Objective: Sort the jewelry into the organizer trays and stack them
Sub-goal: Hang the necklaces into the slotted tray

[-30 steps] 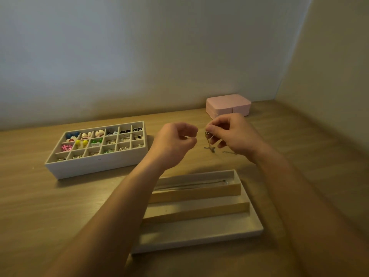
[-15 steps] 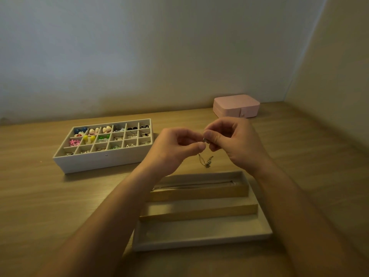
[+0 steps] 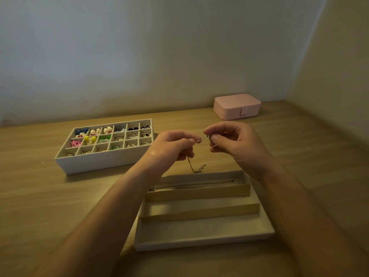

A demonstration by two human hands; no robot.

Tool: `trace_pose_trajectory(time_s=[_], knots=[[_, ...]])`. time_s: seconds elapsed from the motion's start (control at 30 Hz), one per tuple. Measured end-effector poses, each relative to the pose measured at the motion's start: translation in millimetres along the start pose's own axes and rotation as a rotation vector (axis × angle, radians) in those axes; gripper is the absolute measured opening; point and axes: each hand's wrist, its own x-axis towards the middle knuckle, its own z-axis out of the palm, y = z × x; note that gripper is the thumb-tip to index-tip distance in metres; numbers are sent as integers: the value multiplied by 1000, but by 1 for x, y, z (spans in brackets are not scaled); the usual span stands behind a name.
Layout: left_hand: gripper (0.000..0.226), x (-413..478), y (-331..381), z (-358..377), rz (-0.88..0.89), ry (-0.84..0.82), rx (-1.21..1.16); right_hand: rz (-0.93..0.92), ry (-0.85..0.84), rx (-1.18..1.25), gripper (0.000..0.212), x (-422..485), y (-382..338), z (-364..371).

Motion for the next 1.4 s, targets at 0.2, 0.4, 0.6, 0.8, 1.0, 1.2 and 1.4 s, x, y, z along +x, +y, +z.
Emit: trace_pose_trajectory(time_s=[0.2,0.4,0.6,0.8,1.0,1.2,1.4], knots=[[29,-4,2,4,-2,-58,-20,22,-14,90,23,-1,-2,1],[17,-2,-2,3,69,12,-59,9,7,124,19,-1,1,0],[12,-2,-2,2,21,-11,-103,49,45,265,20,0,1,0],[16,-3,2,4,24,-82,-63,58,52,343,20,1,-1,0],[9,-4,-1,7,56,-112,-47,58,53,321,19,0,-1,2],[11,-5,0,7,18,-99,-80,89,66,334,18,0,0,4],[11,-3,-1,9,-11,-64,-107,88,79,279,19,0,0,6]])
